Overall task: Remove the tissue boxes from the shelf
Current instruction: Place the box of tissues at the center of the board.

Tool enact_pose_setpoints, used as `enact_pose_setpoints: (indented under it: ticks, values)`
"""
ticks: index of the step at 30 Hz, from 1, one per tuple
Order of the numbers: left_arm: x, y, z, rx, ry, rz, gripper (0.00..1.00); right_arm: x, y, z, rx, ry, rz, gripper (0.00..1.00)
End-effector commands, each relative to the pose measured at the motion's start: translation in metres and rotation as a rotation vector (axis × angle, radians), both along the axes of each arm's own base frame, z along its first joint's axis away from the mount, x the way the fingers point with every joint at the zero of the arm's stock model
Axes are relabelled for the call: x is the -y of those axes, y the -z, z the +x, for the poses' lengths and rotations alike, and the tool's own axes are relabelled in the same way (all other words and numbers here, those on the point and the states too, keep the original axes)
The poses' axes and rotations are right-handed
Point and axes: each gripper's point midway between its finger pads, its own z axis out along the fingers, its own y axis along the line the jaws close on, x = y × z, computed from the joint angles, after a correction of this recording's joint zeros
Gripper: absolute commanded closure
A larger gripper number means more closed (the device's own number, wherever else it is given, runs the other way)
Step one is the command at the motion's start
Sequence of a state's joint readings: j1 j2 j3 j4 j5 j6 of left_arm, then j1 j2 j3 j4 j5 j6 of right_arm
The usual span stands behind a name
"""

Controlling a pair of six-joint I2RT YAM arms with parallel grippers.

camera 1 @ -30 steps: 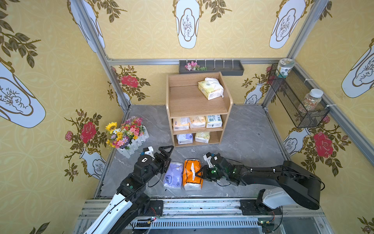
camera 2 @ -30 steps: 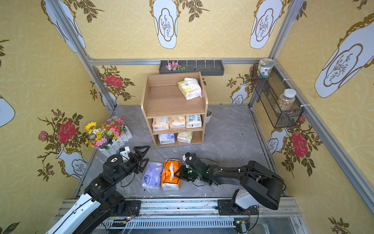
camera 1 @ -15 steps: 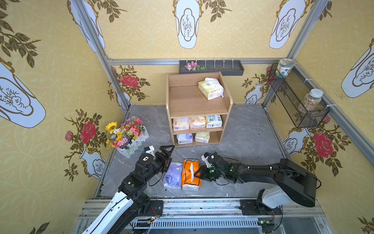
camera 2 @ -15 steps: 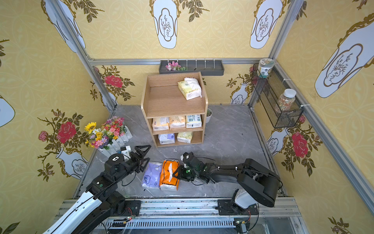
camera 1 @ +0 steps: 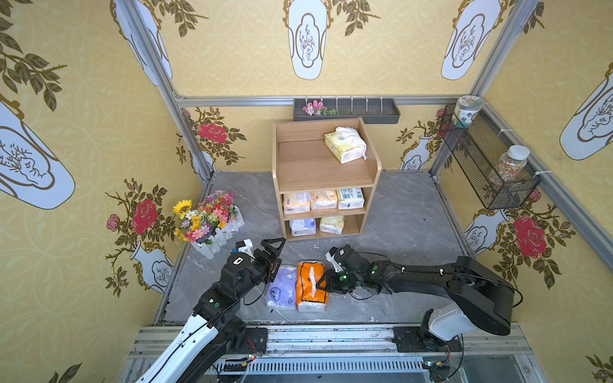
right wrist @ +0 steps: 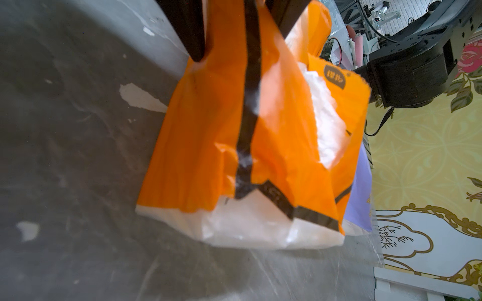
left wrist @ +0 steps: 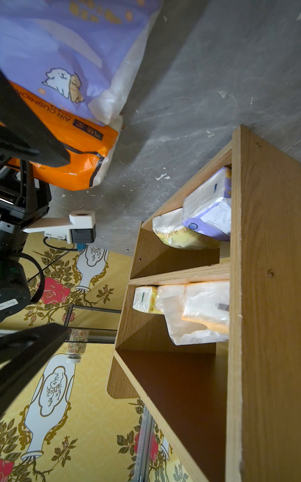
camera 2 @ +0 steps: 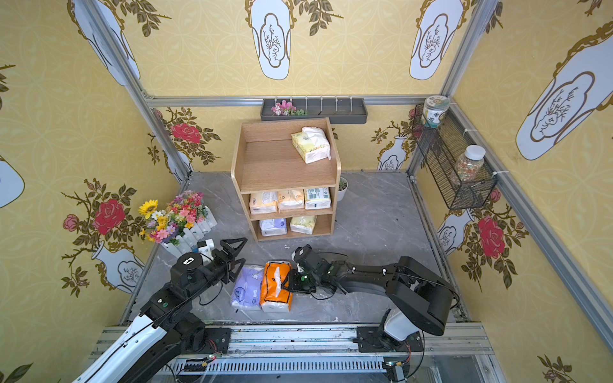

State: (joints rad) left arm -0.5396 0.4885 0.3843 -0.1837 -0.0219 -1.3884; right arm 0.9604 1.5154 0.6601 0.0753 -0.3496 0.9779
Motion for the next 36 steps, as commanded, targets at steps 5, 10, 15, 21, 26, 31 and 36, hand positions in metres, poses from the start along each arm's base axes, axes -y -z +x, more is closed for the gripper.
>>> enact_pose_setpoints:
  ticks: [5, 10, 15, 21, 26, 31, 36]
  values:
    - [0.001, -0.003, 0.000, 0.018, 0.006, -0.010, 0.00, 0.006, 0.003, 0.003, 0.016, 0.012, -0.039, 0.42]
    - [-0.001, -0.009, 0.000, 0.045, -0.005, -0.022, 0.00, 0.027, -0.019, 0.009, 0.071, 0.063, -0.069, 0.29]
    - [0.001, -0.012, 0.002, 0.062, 0.002, -0.034, 0.00, 0.059, -0.068, 0.022, 0.177, 0.089, -0.124, 0.26]
    - [0.007, -0.016, 0.007, 0.078, 0.019, -0.031, 0.00, 0.070, -0.174, 0.047, 0.392, 0.061, -0.160, 0.26]
    - [0.007, -0.020, 0.011, 0.093, 0.011, -0.037, 0.00, 0.057, -0.275, 0.080, 0.604, 0.076, -0.138, 0.27]
    - [0.006, -0.021, 0.010, 0.098, 0.003, -0.038, 0.00, 0.046, -0.345, 0.120, 0.783, 0.173, -0.102, 0.28]
    - [0.003, -0.023, 0.008, 0.097, -0.006, -0.039, 0.00, 0.052, -0.371, 0.172, 0.828, 0.351, -0.139, 0.28]
